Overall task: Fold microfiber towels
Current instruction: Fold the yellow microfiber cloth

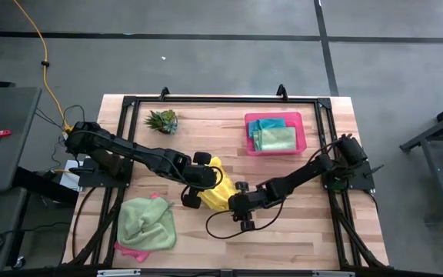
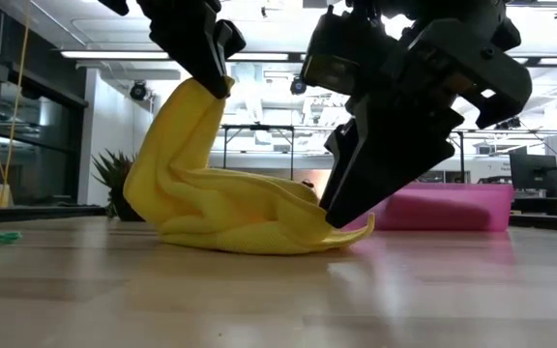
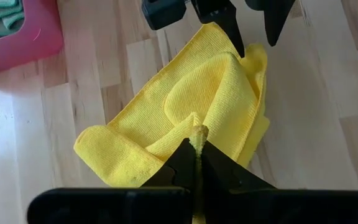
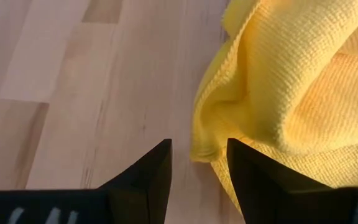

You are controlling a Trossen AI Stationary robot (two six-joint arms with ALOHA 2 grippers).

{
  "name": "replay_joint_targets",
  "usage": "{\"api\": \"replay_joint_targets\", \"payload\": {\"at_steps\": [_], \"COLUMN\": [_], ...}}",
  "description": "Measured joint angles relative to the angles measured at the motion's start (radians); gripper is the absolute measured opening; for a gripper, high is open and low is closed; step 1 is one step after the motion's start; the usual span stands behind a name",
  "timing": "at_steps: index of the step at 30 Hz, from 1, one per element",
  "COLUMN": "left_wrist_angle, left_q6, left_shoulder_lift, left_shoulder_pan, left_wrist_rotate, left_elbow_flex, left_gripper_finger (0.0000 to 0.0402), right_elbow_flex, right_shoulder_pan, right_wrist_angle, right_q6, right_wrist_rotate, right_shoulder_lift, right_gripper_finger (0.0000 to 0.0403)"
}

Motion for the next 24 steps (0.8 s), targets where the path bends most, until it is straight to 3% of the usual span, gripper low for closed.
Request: {"api": "replay_joint_targets", "payload": {"at_steps": [9, 14, 20, 24], "left_wrist_angle": [0.018, 0.019, 0.022, 0.022], "left_q6": [-0.004, -0.028, -0.026, -0.026], "left_shoulder_lift": [0.000, 0.000, 0.000, 0.000], "left_shoulder_pan": [0.000, 0.000, 0.000, 0.001], "left_wrist_rotate": [0.002, 0.002, 0.002, 0.002], "left_elbow_flex": [0.000, 0.000, 0.000, 0.000], "left_gripper_finger": [0.0000, 0.0000, 0.0001, 0.0001], "right_elbow_flex": [0.000, 0.000, 0.000, 0.000], "right_shoulder_pan": [0.000, 0.000, 0.000, 0.000], "right_wrist_angle": [-0.001, -0.004, -0.024, -0.051], "right_q6": [-0.001, 0.000, 0.041, 0.070], "right_wrist_rotate": [0.022, 0.022, 0.005, -0.005], "right_shoulder_lift": [0.009, 0.013, 0.013, 0.010], "right_gripper_finger": [0.0137, 0.0094, 0.0014, 0.0008]}}
